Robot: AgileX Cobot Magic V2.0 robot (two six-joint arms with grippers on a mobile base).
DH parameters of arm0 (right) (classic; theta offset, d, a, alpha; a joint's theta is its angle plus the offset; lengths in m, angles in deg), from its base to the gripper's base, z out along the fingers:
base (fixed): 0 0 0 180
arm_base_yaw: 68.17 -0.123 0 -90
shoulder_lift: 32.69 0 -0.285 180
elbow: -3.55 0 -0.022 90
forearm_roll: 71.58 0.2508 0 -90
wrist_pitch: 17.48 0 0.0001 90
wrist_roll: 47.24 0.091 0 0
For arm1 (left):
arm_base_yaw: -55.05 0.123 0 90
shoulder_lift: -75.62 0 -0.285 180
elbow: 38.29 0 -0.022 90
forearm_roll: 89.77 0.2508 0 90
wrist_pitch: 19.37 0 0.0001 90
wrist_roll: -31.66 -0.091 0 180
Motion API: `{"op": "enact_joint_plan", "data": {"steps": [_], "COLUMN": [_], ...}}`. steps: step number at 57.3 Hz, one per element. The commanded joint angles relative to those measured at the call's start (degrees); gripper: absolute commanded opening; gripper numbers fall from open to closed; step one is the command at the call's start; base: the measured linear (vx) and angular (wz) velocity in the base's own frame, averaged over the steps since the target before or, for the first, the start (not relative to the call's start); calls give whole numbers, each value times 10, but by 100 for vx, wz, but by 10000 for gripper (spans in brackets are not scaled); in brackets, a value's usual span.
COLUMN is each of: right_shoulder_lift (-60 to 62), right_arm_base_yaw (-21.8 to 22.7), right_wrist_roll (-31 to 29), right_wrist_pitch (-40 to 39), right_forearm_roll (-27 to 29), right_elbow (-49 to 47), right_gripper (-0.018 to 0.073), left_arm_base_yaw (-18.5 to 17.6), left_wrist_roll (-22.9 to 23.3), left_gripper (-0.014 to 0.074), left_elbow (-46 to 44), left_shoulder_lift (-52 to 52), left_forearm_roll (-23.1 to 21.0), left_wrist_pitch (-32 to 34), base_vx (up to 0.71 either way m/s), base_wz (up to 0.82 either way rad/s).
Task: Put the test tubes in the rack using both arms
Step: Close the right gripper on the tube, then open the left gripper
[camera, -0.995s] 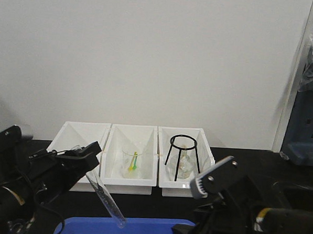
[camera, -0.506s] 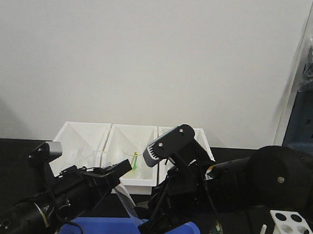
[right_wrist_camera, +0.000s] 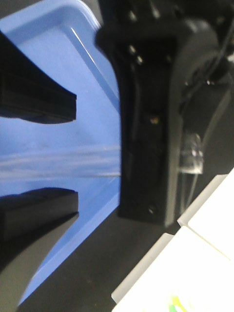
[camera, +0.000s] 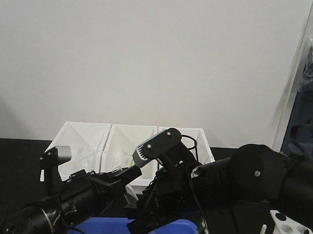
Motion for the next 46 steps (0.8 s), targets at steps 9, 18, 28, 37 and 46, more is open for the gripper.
{"op": "enact_joint_plan", "data": {"steps": [9,18,28,37,46], "right_shoulder_lift": [1,-6,-7,-7,-9], "right_arm_base_yaw": [0,0,0,0,0], "right_wrist_roll": [-9,-9,-9,-9,-9], "right_wrist_pitch": [-39,-45,-48,-60,-60], "right_forearm_roll": [29,30,30,40,51], "right_elbow": [-19,-19,-19,-19,-19], "right_gripper": [386,386,386,386,384], "left_arm_base_yaw": [-2,-2,-2,-2,-2], "left_wrist_roll": [39,39,39,39,39], "left_gripper": [-5,-5,-5,-5,-5], "left_elbow": [-19,-19,-19,-19,-19], "left_shoulder_lift": [22,22,22,22,22], "left_forearm_roll": [38,54,54,54,54], "left_wrist_pitch": [57,56,59,71,79], "base_vx": [0,0,0,0,0], "base_wz": [0,0,0,0,0]}}
